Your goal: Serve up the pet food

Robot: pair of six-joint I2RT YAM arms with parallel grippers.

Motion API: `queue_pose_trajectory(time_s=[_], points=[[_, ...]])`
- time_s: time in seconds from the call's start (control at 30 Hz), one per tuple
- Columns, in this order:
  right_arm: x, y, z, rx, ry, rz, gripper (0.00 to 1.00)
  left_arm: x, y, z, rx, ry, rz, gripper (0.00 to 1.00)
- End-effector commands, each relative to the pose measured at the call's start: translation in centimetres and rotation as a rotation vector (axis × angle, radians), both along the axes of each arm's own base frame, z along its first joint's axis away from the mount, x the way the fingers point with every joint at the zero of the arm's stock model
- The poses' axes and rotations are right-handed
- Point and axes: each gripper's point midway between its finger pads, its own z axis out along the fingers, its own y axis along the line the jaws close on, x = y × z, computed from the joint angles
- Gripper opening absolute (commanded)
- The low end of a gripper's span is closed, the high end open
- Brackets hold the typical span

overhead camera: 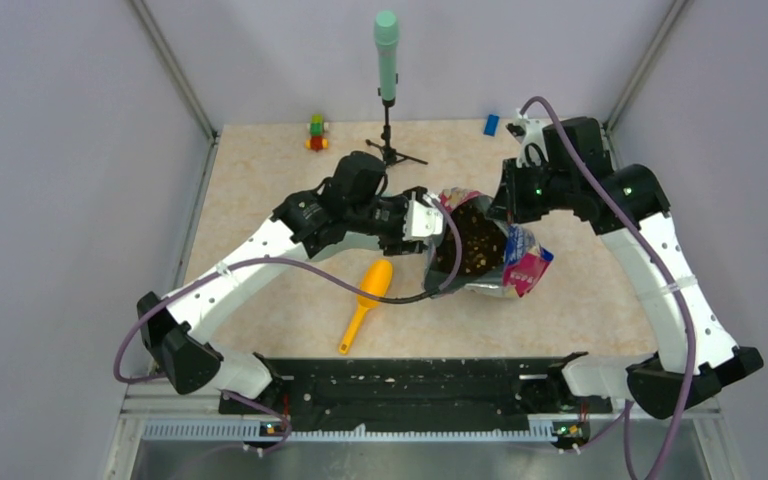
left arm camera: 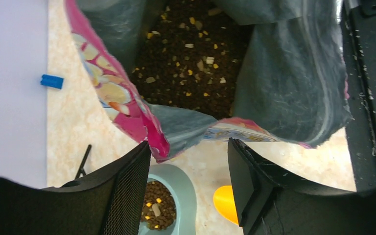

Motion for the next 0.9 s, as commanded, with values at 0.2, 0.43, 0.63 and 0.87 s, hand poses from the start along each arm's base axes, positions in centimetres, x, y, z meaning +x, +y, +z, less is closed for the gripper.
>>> queue_pose_trajectory(time_s=[0.2,0.43,0.63,0.87], points=[[0.4,1.3,2.6,0.099,-0.044,0.037,0.00,-1.2,-1.1,0.0,-0.052,0.002,-0.097,0.63],[0.2,1.6,2.7,0.122,-0.020,0.036,0.00,-0.2,-2.3,-1.0,-0.074,-0.010,-0.098,0.55],[-0.2,1.2,2.9,0.114,-0.010,0.017,0.03,1.5,-2.7,-0.7,-0.084,-0.031,-0.031,0.00],[-1.1,-2.3,4.9,0.027,-0.127,-0.082,0.64,3.5,-2.7,2.7,-0.228,0.005,0.109,0.00]])
